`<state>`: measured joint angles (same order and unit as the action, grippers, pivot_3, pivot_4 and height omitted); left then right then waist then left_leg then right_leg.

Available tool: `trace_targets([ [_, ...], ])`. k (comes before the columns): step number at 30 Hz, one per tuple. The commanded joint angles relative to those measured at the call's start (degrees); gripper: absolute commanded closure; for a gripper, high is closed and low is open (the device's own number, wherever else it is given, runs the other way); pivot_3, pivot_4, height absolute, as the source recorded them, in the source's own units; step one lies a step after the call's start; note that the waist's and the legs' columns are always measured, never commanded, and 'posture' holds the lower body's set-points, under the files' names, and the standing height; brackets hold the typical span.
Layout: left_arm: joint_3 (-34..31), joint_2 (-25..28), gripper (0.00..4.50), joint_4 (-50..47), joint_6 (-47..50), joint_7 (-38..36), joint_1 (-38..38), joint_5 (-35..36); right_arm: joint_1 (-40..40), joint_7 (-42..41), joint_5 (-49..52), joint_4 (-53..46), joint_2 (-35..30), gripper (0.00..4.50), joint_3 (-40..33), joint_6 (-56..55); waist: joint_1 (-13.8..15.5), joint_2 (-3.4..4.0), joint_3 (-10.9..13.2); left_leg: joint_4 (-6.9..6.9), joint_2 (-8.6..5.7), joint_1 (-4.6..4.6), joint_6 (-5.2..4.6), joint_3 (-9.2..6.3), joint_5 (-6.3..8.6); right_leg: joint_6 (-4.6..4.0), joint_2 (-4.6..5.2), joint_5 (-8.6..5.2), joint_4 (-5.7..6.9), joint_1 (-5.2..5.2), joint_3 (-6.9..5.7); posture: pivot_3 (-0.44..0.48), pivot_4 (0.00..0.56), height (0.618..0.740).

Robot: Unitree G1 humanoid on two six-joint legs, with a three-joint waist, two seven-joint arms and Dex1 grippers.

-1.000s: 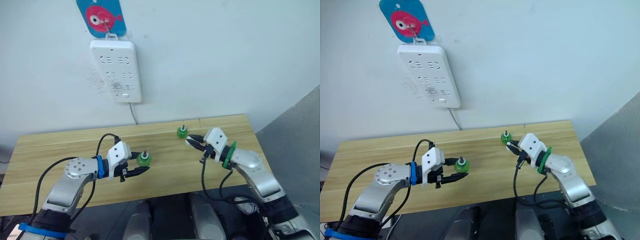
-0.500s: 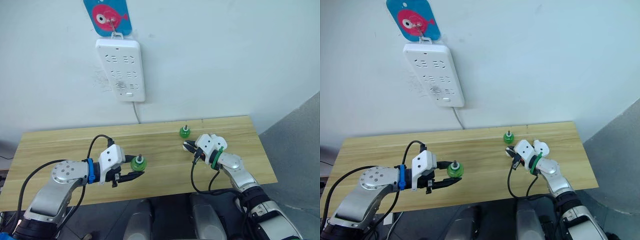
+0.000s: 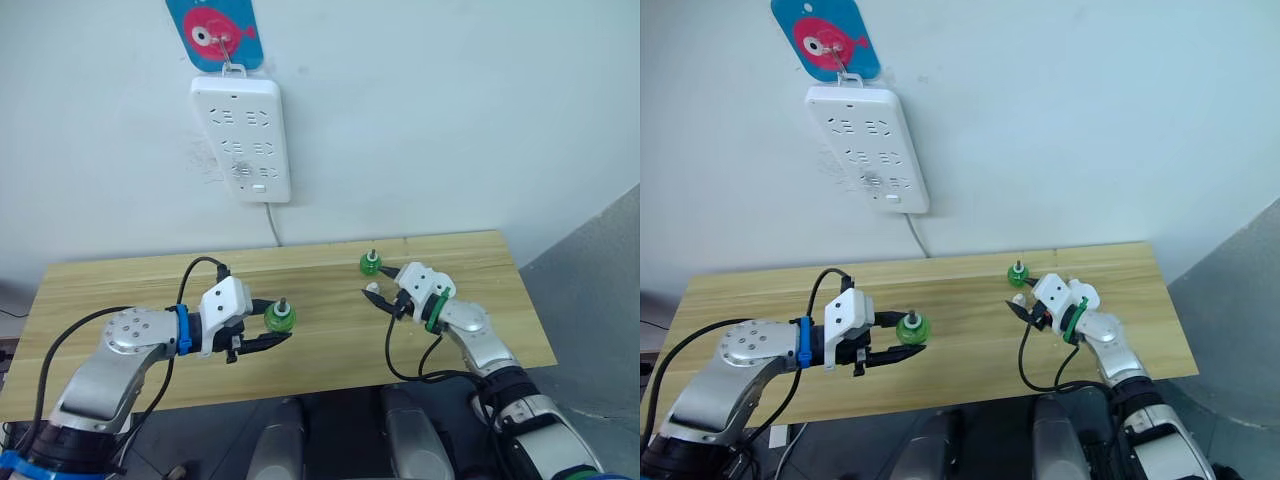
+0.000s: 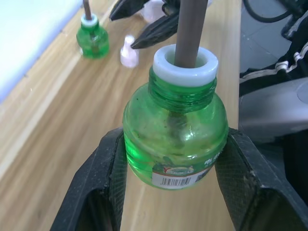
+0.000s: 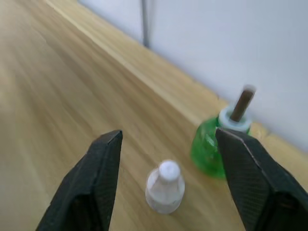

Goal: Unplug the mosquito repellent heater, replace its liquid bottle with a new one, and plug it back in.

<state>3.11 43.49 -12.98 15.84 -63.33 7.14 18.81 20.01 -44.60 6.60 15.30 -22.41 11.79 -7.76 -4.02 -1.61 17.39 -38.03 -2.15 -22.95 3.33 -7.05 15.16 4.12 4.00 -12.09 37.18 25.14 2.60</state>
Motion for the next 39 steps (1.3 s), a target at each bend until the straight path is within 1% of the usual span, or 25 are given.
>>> trace_targets([
  [1,2.19,-1.44,2.27,0.32,-1.87,-1.71,2.95,0.12,-2.53,-5.5,7.92,-21.91,-5.46,1.49,-0.86,13.9,-0.08,0.0,-0.01,-0.02,-0.01,-0.02,0.0,-0.02,0.0,0.0,0.01,0.0,0.01,0.0,0.0,-0.094,0.308,0.74],
  [4,4.25,-3.43,2.27,1.45,-2.8,-2.6,6.59,0.08,-2.33,-7.84,12.96,-35.83,-10.97,1.49,-0.28,25.23,-0.55,-0.03,-0.04,-0.01,0.06,0.02,0.0,-0.05,0.0,0.01,-0.03,-0.01,0.01,-0.04,-0.07,-0.116,0.3,0.74],
  [5,4.7,-4.06,2.27,1.92,-2.94,-2.68,7.59,0.13,-1.91,-8.18,14.14,-38.68,-12.12,1.49,-0.09,28.19,-0.67,-0.04,-0.04,0.0,0.08,0.02,0.0,-0.06,0.0,0.01,-0.04,-0.01,0.0,-0.04,-0.08,-0.124,0.299,0.74],
  [6,5.49,-5.1,2.27,2.49,-3.2,-3.03,9.42,0.16,-0.81,-6.99,15.33,-41.76,-12.39,1.49,0.13,32.21,-0.76,-0.05,-0.04,0.0,0.07,0.01,0.0,-0.06,0.0,0.01,-0.04,-0.01,-0.01,-0.04,-0.09,-0.136,0.294,0.74],
  [8,6.62,-6.74,2.27,3.44,-3.63,-3.65,12.13,0.13,0.83,-4.97,15.52,-45.04,-12.02,1.49,0.81,36.31,-0.82,-0.07,-0.06,-0.01,0.06,-0.01,0.0,-0.03,0.0,0.01,-0.03,-0.01,-0.04,-0.04,-0.08,-0.147,0.286,0.74],
  [13,7.85,-9.06,2.27,4.97,-4.58,-4.08,15.2,-0.33,3.23,-1.59,14.05,-45.7,-9.41,1.49,2.93,40.76,-0.98,-0.12,-0.1,-0.02,0.05,-0.02,0.0,-0.01,0.0,0.01,-0.01,0.0,-0.09,-0.04,-0.07,-0.159,0.268,0.74],
  [16,8.17,-9.3,2.27,5.53,-5.59,-4.29,15.16,-0.91,3.75,-0.56,13.11,-45.54,-8.51,1.49,4.15,41.44,-0.98,-0.13,-0.14,-0.02,0.02,-0.03,0.0,0.0,0.0,0.01,0.02,0.0,-0.09,-0.01,-0.07,-0.155,0.247,0.74],
  [21,8.13,-9.99,2.27,5.92,-6.18,-3.96,15.58,-1.29,4.79,0.95,12.4,-44.81,-5.62,1.49,5.42,41.77,-0.97,-0.18,-0.23,-0.02,0.02,-0.03,0.0,-0.01,0.0,0.01,0.02,0.0,-0.08,-0.01,-0.07,-0.147,0.239,0.74],
  [25,7.91,-10.34,2.27,5.96,-6.36,-3.7,15.81,-1.34,4.69,1.24,12.37,-44.63,-4.58,1.49,5.84,41.91,-0.93,-0.18,-0.33,-0.02,0.01,-0.04,0.01,-0.01,-0.01,0.01,0.03,0.0,-0.09,0.0,-0.07,-0.142,0.227,0.74],
  [28,7.77,-10.71,2.27,6.13,-6.68,-3.63,15.97,-1.16,4.38,1.43,12.13,-44.13,-4.02,2.09,6.26,41.63,-0.93,-0.17,-0.54,-0.02,0.01,-0.03,0.01,-0.01,-0.01,0.01,0.03,0.0,-0.08,0.0,-0.08,-0.14,0.225,0.74],
  [32,6.95,-11.65,2.27,5.54,-5.78,-3.56,15.71,0.6,4.08,1.14,11.5,-43.74,-4.22,3.49,6.24,40.69,-0.93,-0.16,-0.92,-0.02,0.0,-0.03,0.01,-0.01,0.0,0.01,0.03,0.0,-0.09,0.0,-0.08,-0.141,0.218,0.74],
  [33,6.76,-11.81,2.27,5.58,-5.8,-3.57,15.7,0.8,4.01,1.04,11.37,-43.64,-4.33,3.69,6.2,40.44,-0.93,-0.15,-0.96,-0.02,0.0,-0.03,0.01,-0.01,0.0,0.01,0.03,0.0,-0.09,0.0,-0.08,-0.141,0.218,0.74],
  [39,5.97,-12.42,2.27,6.01,-5.58,-2.88,15.22,1.04,4.0,0.49,11.51,-43.61,-4.28,3.68,5.1,39.08,-0.93,-0.17,-1.2,-0.02,-0.01,-0.03,0.01,-0.01,-0.01,0.01,0.03,0.0,-0.09,0.0,-0.08,-0.14,0.211,0.74],
])
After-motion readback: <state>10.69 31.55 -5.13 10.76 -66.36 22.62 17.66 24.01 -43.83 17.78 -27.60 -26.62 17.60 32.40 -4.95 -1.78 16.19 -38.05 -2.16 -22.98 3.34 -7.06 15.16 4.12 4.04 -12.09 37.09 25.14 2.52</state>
